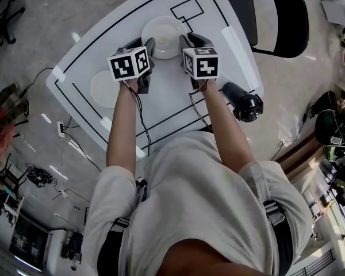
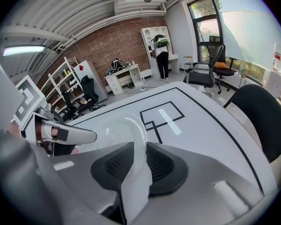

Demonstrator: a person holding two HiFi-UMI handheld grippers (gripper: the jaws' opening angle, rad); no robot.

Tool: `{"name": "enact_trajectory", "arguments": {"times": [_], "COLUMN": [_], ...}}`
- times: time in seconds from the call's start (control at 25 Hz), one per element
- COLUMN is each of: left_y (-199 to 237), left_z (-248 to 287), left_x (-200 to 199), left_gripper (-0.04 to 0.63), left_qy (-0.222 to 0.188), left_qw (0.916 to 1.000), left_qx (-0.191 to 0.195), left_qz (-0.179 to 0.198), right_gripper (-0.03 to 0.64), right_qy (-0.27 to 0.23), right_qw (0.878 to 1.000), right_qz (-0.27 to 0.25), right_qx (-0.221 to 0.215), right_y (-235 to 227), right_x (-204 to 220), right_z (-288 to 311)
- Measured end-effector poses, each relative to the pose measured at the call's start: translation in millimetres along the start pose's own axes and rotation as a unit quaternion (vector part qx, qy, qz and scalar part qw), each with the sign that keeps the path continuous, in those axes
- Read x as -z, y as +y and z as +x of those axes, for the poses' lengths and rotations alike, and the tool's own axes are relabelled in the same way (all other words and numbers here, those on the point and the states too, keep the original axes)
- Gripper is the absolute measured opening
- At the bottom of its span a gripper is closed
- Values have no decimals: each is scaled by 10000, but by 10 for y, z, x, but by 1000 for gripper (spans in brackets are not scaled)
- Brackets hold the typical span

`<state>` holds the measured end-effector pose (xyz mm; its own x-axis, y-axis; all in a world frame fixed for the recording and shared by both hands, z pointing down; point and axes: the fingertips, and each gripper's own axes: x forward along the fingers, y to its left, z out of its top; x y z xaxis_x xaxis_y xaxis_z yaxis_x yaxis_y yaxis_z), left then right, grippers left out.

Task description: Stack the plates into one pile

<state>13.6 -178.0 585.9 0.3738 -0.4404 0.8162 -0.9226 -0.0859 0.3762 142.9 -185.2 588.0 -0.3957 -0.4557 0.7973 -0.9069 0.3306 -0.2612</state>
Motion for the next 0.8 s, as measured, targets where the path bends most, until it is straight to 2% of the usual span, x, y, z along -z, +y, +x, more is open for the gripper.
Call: {"name": "enact_trajectory", "arguments": {"times": [0.56,0.8], "left_y": [33,73], "left_z": [-332,-509], "left_x": [57,162], "left_gripper": [156,131], "left_qy": [-187,-220], "left_qw": [9997,9994], "left_qx": [-173,-254], "left_qz": [-15,-36], "right_gripper": [63,60], "right_qy": [-145,-204], "right_qw": [9997,9992], "right_qz": [-187,-303], "right_qx": [-79,-133], "right_y": [209,359], "right_x": [-29,-14], "right_z": [-149,-249]}}
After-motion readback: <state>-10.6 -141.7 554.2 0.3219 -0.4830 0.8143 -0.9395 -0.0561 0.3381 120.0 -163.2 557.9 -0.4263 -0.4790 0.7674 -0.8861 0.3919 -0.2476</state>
